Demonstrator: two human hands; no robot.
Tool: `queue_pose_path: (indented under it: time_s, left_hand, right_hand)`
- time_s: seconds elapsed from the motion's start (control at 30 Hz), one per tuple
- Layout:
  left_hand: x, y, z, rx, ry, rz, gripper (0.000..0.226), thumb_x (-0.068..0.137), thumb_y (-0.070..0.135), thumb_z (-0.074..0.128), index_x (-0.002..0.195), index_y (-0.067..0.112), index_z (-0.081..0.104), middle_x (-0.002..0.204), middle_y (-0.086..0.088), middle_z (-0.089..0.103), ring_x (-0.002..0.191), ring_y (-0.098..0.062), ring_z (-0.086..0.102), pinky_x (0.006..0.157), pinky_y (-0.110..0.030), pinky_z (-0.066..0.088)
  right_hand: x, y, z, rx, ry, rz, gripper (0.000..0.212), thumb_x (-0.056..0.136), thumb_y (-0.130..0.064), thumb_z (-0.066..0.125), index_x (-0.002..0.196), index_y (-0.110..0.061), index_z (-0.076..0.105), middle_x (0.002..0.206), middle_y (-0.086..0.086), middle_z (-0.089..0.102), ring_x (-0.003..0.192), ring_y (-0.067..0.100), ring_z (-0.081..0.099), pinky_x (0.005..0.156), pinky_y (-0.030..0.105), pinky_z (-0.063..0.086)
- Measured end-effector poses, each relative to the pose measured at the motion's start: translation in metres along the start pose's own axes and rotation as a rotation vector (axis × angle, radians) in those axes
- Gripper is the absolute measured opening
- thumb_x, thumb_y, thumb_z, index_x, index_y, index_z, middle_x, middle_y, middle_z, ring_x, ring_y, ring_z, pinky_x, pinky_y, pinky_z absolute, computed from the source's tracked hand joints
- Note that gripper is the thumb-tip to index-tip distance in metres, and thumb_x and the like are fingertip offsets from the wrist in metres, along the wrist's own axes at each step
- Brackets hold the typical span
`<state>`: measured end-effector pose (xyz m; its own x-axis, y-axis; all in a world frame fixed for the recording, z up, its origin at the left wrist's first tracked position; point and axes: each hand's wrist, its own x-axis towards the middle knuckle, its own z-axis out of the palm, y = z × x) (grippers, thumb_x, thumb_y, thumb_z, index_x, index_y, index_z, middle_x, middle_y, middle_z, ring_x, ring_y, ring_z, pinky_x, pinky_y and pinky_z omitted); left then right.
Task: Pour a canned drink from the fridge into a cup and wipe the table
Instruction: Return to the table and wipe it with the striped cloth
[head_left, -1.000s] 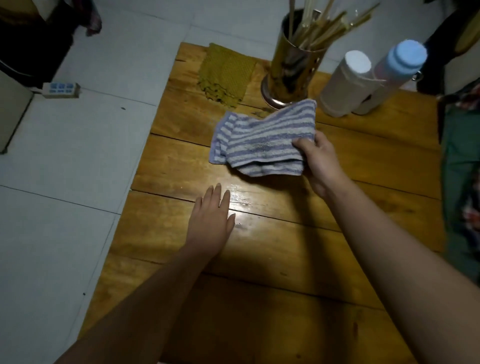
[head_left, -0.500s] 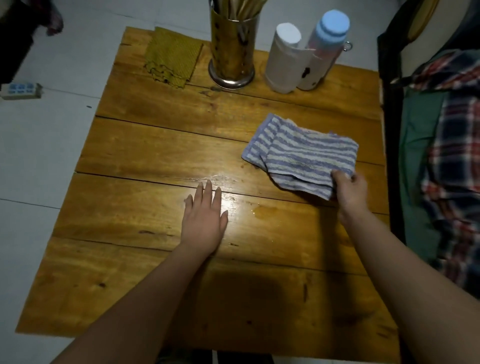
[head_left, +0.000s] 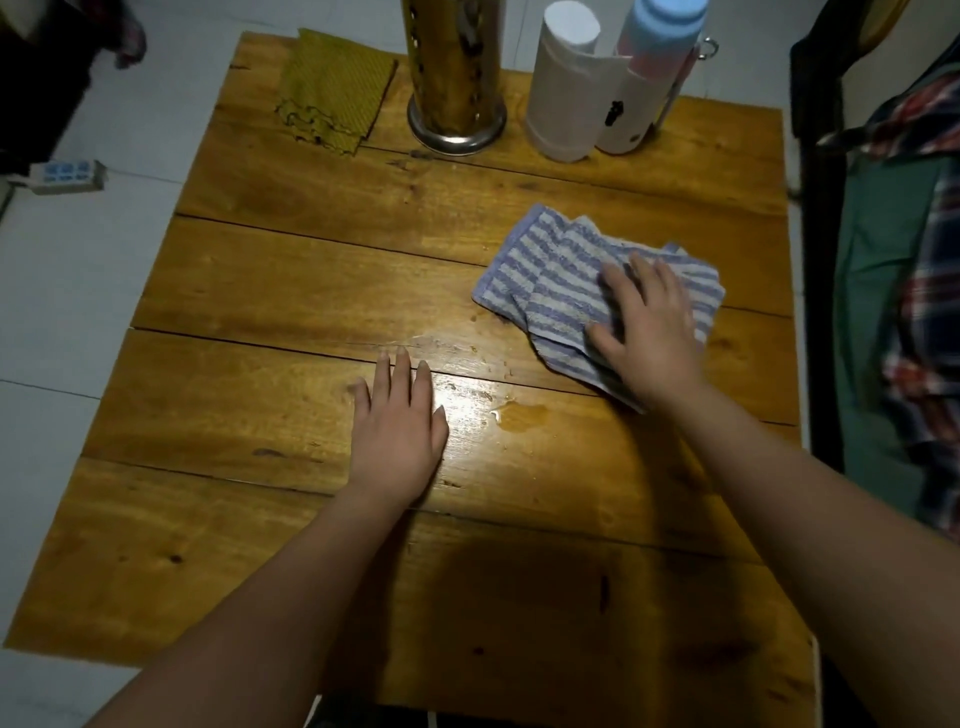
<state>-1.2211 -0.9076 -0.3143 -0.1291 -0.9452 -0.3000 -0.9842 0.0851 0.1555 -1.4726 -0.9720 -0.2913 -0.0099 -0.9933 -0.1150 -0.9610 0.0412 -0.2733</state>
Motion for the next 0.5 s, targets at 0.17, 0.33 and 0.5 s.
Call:
queue_pose_path:
  time_s: [0.17, 0.33, 0.5]
  left_hand:
    - [0.0, -0.004, -0.001, -0.006, -0.011, 0.003, 0.056, 0.098, 0.034, 0.031, 0.147, 0.01, 0.018, 0.156, -0.015, 0.01, 0.145, -0.03, 0.003, 0.116, -0.046, 0.007]
    - [0.0, -0.004, 0.004, -0.041, 0.033, -0.007, 0.056, 0.095, 0.036, 0.026, 0.144, 0.008, 0.027, 0.154, -0.017, 0.018, 0.144, -0.032, 0.011, 0.115, -0.048, 0.011]
    - [-0.004, -0.013, 0.01, -0.05, 0.073, 0.034, 0.067, 0.087, 0.042, 0.012, 0.144, 0.01, 0.03, 0.154, -0.014, 0.021, 0.143, -0.029, 0.014, 0.114, -0.046, 0.011]
  right_hand:
    - [0.02, 0.016, 0.011, -0.073, -0.167, -0.05, 0.066, 0.089, -0.054, 0.042, 0.144, -0.04, 0.01, 0.157, 0.002, 0.0, 0.143, 0.026, -0.008, 0.112, 0.054, -0.004]
    - [0.002, 0.009, 0.018, -0.112, -0.137, -0.039, 0.066, 0.088, -0.057, 0.038, 0.145, -0.039, 0.009, 0.157, 0.005, 0.004, 0.143, 0.028, -0.005, 0.113, 0.053, -0.003]
    - [-0.017, 0.007, 0.024, -0.138, -0.097, -0.019, 0.058, 0.093, -0.049, 0.037, 0.145, -0.034, 0.017, 0.156, 0.006, 0.009, 0.143, 0.029, -0.001, 0.113, 0.052, 0.0]
